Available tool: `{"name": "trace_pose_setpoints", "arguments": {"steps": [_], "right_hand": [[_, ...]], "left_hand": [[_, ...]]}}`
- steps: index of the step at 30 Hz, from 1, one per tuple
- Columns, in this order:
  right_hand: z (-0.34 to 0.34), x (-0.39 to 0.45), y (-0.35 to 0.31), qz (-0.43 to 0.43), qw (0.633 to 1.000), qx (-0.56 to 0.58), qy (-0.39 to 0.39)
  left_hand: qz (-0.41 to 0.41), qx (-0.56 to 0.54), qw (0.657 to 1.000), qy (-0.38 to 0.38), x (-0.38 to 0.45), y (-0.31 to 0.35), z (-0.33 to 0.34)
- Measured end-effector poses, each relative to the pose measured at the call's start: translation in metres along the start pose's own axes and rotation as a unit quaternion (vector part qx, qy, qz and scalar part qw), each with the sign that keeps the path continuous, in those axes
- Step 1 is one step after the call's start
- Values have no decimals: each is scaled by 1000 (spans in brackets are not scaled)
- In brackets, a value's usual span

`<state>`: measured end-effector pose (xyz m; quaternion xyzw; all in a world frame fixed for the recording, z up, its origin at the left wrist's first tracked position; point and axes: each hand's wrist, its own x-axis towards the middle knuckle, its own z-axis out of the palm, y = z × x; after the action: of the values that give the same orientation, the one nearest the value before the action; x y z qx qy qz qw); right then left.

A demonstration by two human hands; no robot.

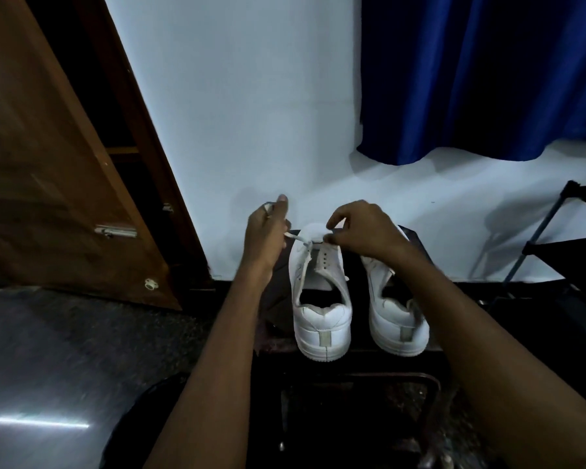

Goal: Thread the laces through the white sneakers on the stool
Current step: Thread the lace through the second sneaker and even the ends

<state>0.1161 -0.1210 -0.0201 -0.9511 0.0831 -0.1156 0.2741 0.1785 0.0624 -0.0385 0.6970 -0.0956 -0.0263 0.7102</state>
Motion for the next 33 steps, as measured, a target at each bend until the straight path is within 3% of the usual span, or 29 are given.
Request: {"name": "trace_pose_setpoints", "arguments": {"steps": [3,6,8,13,17,18,21,23,28,33], "right_hand": [[-24,-8,-14,-51,986,158,10],[-29,-16,-29,-85,983,159,-37],[-22,-22,-33,-68,970,224,-62],[-38,-19,-27,72,900,430,7],[-50,-16,-17,134,796,590,27],[-49,-17,-17,136,800,584,23],[-50,-25,-21,77,912,403,2],[-51,-29,-23,1,953,298,-46],[-46,-26,-21,-70,979,176,-72],[-40,-25,-19,-46,962,255,-88]], "left_hand": [[103,110,988,-47,-9,16,7],[230,171,955,-81,-18,35,17],[299,231,923,-74,-17,38,21],[286,366,885,18,-10,36,9],[216,355,909,-19,-11,37,2],[209,361,909,-22,-12,38,3],[197,361,911,-33,-14,41,9],[196,357,913,-36,-16,43,14],[183,270,944,-51,-23,47,25],[144,102,977,-119,-26,50,22]]}}
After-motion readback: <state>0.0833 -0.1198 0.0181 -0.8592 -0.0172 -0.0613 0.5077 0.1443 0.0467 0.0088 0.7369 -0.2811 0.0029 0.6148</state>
